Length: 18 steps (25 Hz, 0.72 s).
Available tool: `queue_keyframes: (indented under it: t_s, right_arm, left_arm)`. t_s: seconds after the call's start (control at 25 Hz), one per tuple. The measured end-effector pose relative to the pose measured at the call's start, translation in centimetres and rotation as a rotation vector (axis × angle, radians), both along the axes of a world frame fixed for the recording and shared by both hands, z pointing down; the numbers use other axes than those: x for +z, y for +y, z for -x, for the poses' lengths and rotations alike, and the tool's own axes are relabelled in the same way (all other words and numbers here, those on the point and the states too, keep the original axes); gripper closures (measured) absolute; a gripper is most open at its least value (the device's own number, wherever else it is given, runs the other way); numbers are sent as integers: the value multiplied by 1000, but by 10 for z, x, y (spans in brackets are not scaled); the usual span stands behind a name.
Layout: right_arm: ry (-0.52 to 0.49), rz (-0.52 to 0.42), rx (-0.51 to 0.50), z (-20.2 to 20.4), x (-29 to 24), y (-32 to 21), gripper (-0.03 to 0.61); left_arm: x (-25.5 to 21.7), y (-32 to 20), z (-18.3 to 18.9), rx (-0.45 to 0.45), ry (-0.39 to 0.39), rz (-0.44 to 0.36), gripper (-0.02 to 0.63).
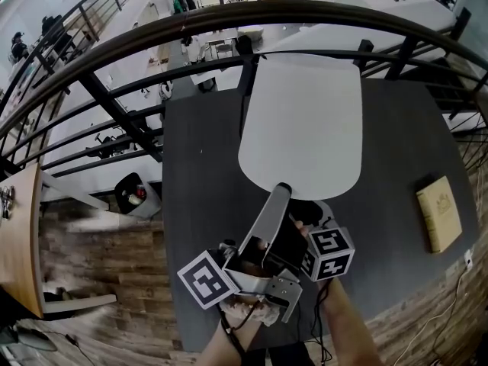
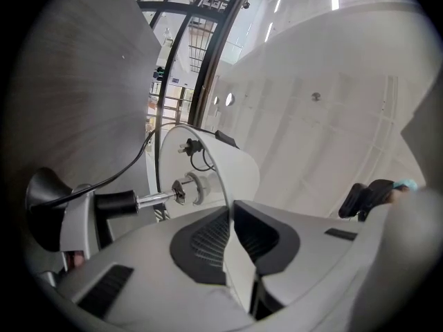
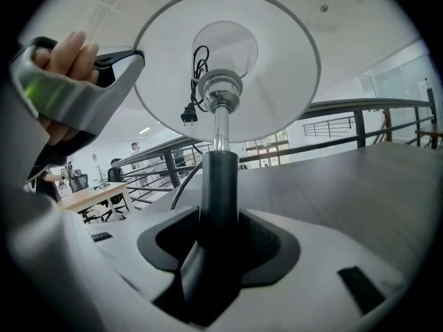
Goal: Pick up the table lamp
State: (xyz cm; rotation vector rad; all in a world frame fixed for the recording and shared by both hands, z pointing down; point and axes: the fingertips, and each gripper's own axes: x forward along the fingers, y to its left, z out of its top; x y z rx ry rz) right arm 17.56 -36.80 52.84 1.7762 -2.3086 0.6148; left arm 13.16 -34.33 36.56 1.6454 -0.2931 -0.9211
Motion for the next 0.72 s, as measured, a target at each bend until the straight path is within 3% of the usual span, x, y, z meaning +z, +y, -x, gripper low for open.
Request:
queue_keyframes:
  t_s: [0.72]
  right_arm:
    - [-2, -107, 25, -2, -23, 3, 377]
  left_arm:
    - [-23, 13, -3, 38, -17, -89, 563]
